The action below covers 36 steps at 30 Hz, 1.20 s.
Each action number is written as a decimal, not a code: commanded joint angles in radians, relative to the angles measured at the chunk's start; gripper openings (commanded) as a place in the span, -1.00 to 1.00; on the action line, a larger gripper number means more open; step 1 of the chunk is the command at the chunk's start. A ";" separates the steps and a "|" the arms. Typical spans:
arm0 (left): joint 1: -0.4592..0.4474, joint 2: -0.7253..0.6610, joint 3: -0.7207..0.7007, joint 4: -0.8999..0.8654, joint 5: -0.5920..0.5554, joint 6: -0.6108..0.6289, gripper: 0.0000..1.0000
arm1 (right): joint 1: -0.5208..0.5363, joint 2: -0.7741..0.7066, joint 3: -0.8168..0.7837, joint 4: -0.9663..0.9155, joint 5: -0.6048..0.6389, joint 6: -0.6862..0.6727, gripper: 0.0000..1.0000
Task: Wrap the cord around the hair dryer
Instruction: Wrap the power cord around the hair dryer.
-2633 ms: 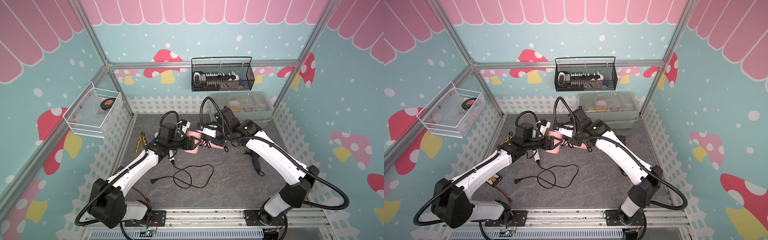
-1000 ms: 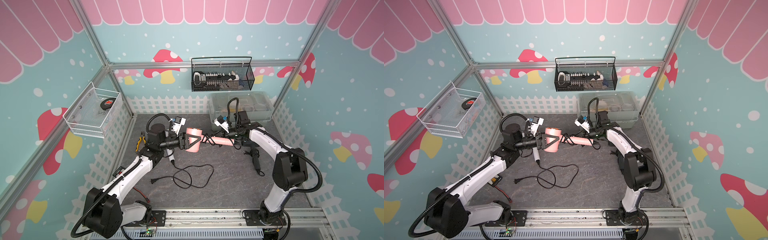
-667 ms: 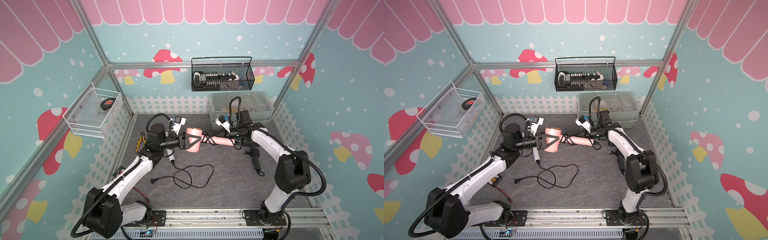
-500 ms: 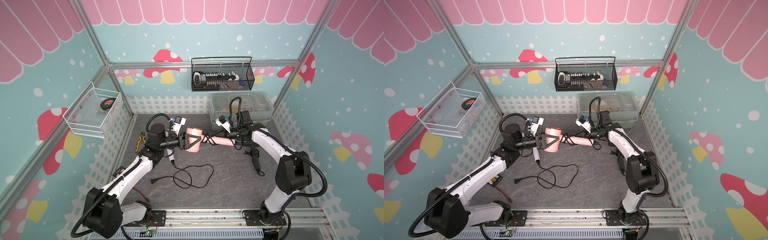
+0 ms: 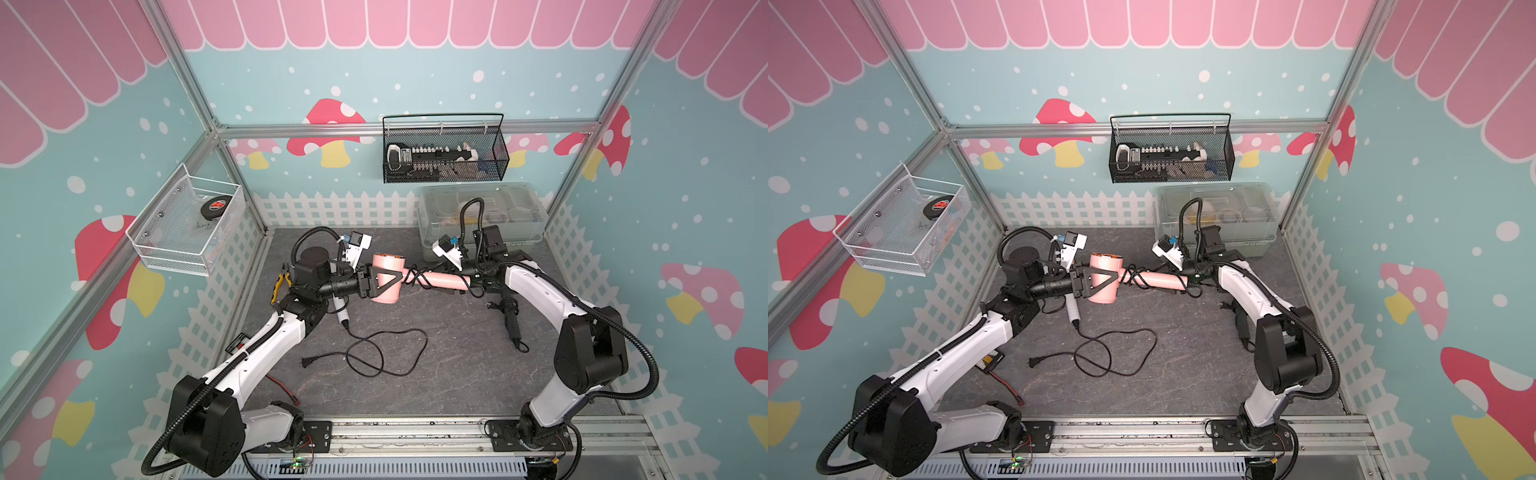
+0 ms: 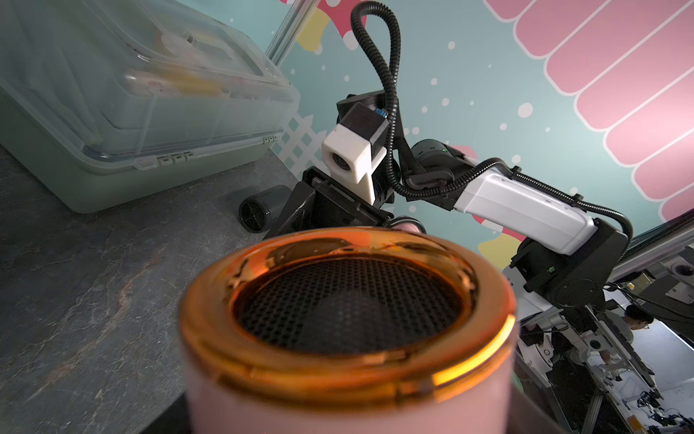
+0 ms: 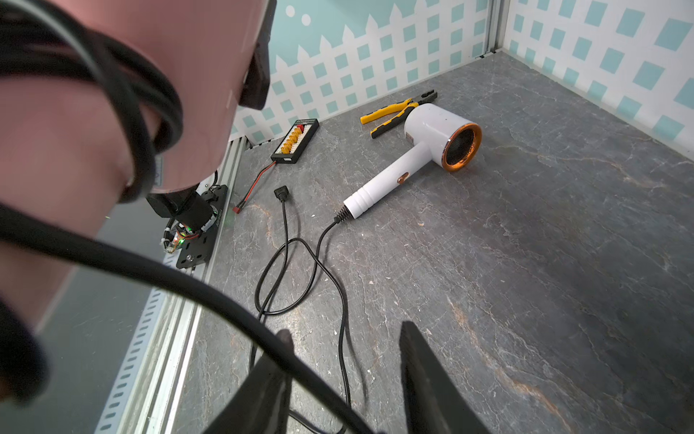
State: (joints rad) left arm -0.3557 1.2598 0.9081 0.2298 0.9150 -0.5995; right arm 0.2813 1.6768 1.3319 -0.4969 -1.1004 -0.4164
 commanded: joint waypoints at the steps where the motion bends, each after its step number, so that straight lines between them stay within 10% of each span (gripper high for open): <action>1: -0.001 -0.023 0.043 0.092 0.018 -0.013 -1.00 | -0.004 -0.036 -0.018 0.024 -0.034 -0.013 0.00; 36: 0.044 -0.044 0.020 0.140 0.017 -0.048 -1.00 | -0.020 -0.135 -0.183 0.114 0.190 0.145 0.51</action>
State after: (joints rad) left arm -0.3271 1.2530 0.9081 0.2604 0.9203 -0.6216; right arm 0.2684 1.5776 1.1725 -0.4084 -0.9409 -0.3023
